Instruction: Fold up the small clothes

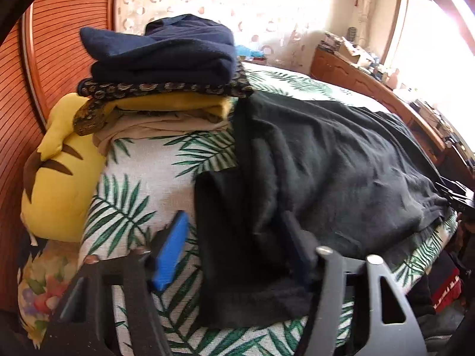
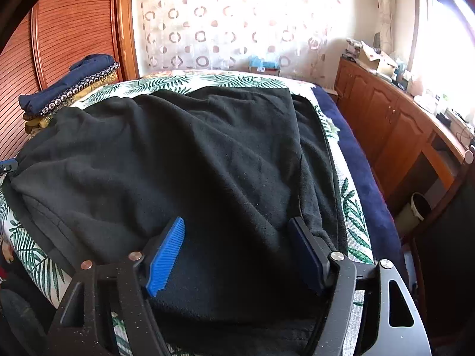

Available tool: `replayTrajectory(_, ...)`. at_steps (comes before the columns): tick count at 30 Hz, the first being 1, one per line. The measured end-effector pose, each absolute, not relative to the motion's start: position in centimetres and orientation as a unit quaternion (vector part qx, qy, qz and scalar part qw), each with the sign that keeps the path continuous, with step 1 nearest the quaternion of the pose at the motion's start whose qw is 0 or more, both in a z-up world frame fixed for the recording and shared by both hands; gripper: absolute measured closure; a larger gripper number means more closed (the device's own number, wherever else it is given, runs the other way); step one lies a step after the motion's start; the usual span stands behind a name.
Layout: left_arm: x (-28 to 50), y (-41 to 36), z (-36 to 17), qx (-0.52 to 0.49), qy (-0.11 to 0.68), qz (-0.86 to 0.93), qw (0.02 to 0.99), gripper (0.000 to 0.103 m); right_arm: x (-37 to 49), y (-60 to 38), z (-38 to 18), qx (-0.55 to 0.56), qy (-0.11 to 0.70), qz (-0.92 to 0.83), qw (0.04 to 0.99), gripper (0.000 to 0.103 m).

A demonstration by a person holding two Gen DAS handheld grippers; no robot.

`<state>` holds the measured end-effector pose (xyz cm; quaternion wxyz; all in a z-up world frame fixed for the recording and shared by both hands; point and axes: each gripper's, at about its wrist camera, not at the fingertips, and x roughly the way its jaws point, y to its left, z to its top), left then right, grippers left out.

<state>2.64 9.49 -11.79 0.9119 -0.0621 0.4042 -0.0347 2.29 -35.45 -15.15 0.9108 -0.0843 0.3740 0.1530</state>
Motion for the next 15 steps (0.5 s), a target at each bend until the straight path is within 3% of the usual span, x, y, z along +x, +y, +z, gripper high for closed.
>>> replayTrajectory(6, 3.0, 8.9, -11.4, -0.078, 0.41, -0.064, 0.906, 0.086, 1.4, -35.8, -15.9, -0.082, 0.349, 0.159, 0.92, 0.025)
replayTrajectory(15, 3.5, 5.0, -6.2, -0.064, 0.352, -0.113, 0.927, 0.092, 0.6, -36.2, -16.1, -0.08, 0.341, 0.168, 0.921, 0.025)
